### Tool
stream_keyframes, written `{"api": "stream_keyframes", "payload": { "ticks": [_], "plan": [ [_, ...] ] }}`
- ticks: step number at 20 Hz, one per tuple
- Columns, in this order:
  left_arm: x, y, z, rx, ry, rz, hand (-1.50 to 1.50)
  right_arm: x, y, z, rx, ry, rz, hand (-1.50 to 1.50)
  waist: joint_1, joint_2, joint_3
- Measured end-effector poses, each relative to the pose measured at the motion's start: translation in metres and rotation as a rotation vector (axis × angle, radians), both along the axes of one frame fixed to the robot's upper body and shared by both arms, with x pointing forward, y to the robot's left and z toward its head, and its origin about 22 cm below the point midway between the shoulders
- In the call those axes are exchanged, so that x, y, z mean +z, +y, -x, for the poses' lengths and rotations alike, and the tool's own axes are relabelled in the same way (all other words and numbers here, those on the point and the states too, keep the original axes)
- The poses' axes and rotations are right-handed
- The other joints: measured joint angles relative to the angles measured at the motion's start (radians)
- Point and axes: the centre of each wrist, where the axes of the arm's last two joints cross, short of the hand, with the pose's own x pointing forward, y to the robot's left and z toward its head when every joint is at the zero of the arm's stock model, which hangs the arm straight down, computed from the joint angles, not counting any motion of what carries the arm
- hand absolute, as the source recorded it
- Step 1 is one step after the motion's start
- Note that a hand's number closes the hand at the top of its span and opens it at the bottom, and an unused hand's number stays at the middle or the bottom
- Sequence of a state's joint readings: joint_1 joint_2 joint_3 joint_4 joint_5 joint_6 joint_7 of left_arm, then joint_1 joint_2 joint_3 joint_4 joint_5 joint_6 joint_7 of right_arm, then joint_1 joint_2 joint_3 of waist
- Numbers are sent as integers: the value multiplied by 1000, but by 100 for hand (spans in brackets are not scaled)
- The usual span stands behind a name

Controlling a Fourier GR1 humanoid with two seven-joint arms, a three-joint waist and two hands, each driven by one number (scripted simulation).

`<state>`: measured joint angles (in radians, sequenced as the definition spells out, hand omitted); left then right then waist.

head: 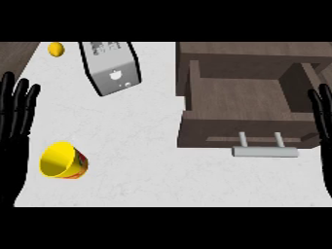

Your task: Pick up the cup, place it into the drawer and close the drawer

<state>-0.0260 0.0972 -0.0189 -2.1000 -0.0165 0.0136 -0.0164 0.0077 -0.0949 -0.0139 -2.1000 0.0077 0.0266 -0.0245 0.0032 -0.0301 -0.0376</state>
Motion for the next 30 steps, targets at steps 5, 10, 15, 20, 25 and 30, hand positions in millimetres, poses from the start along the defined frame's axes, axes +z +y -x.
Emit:
{"api": "stream_keyframes", "payload": {
  "ticks": [5,10,15,20,25,30],
  "plan": [
    [-6,9,8,180,-5,20,-150,3,5,-2,16,9,8,-150,4,21,27],
    [-19,5,13,340,63,156,-150,-2,13,-4,95,85,-52,-150,3,27,34],
    [-20,0,10,391,87,221,-150,-2,14,-8,125,113,-79,-150,-1,29,37],
    [-19,-9,7,406,91,237,-150,-2,12,-13,130,117,-81,-150,-2,29,37],
    [-22,-9,4,416,105,247,-150,-3,14,-15,137,119,-87,-150,-3,30,38],
    [-29,-10,0,437,128,247,-150,-2,11,-18,138,117,-87,-150,-3,30,37]
  ]
}}
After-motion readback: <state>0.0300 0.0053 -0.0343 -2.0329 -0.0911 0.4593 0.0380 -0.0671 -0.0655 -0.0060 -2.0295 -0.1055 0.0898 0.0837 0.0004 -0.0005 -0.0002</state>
